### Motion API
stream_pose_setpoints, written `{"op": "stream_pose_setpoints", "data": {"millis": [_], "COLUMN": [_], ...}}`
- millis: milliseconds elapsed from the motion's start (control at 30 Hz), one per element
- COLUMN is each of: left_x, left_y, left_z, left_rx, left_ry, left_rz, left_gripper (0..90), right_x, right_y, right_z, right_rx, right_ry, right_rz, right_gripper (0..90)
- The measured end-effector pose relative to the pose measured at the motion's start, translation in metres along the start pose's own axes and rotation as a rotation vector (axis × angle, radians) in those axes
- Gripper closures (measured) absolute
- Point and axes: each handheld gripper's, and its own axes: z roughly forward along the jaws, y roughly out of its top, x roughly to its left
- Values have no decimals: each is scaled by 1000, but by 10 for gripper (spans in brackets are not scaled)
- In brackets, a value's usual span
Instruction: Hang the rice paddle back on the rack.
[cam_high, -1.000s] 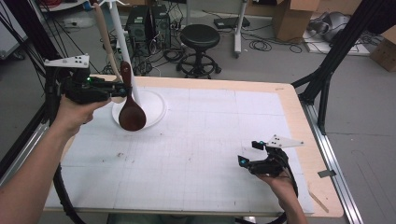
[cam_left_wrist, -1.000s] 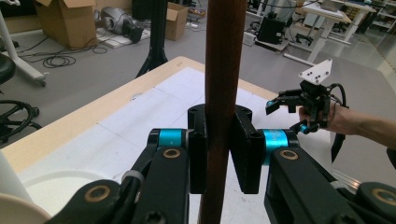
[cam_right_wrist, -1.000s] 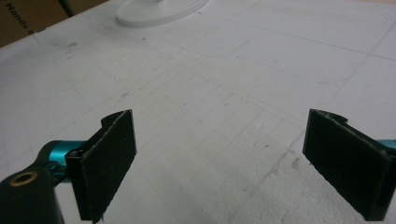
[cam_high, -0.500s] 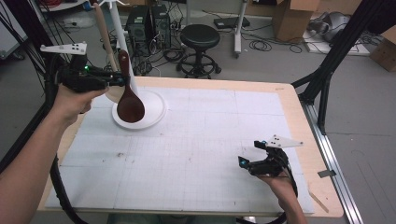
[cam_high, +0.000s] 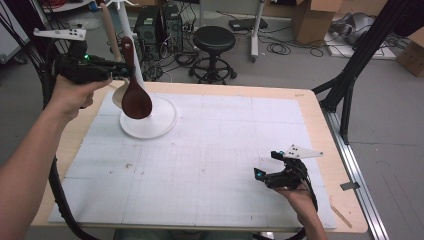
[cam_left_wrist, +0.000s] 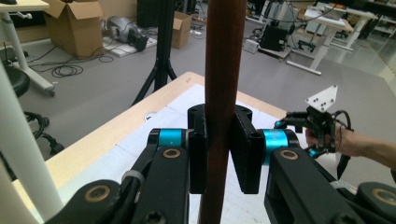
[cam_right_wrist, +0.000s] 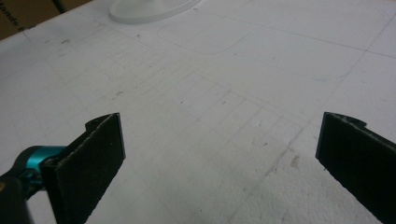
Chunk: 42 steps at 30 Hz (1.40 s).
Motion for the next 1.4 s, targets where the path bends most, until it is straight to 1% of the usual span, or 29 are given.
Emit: {"op": "stream_pose_setpoints", "data": {"millis": [100,233,300,400,467,600,767,967,1067,1133,1167,1400], "left_x": [2,6,8,12,14,16,20,26,29,31,31,39], "left_y": [6,13,16,20,22,29,38,47,50,51,51,50], "left_z": [-1,-2,-2,-2,-3,-3,-4,-5,-5,-4,-4,-4], "left_rx": [-7,-2,-15,-10,-16,-10,-20,-35,-30,-35,-35,-41], "left_ry": [3,5,8,17,20,30,36,46,50,49,50,54], "left_rz": [1,2,-6,-7,-13,-15,-17,-31,-32,-38,-39,-58], "left_gripper": [779,779,779,779,779,779,779,779,779,779,779,779], "right_x": [0,0,0,-1,-1,-3,-3,-4,-4,-4,-4,-5], "right_y": [-1,-2,-1,-1,-2,-2,-3,-2,-2,-3,-3,-3], "right_z": [1,2,2,1,0,-1,1,1,1,2,2,2], "right_rx": [6,14,12,10,9,3,8,5,3,11,12,9], "right_ry": [2,3,4,-1,-2,-3,-1,-4,-4,-4,-6,-8], "right_rz": [-4,-8,-6,-8,-3,2,7,6,8,11,5,8], "right_gripper": [6,6,6,6,6,6,6,6,6,6,6,6]}}
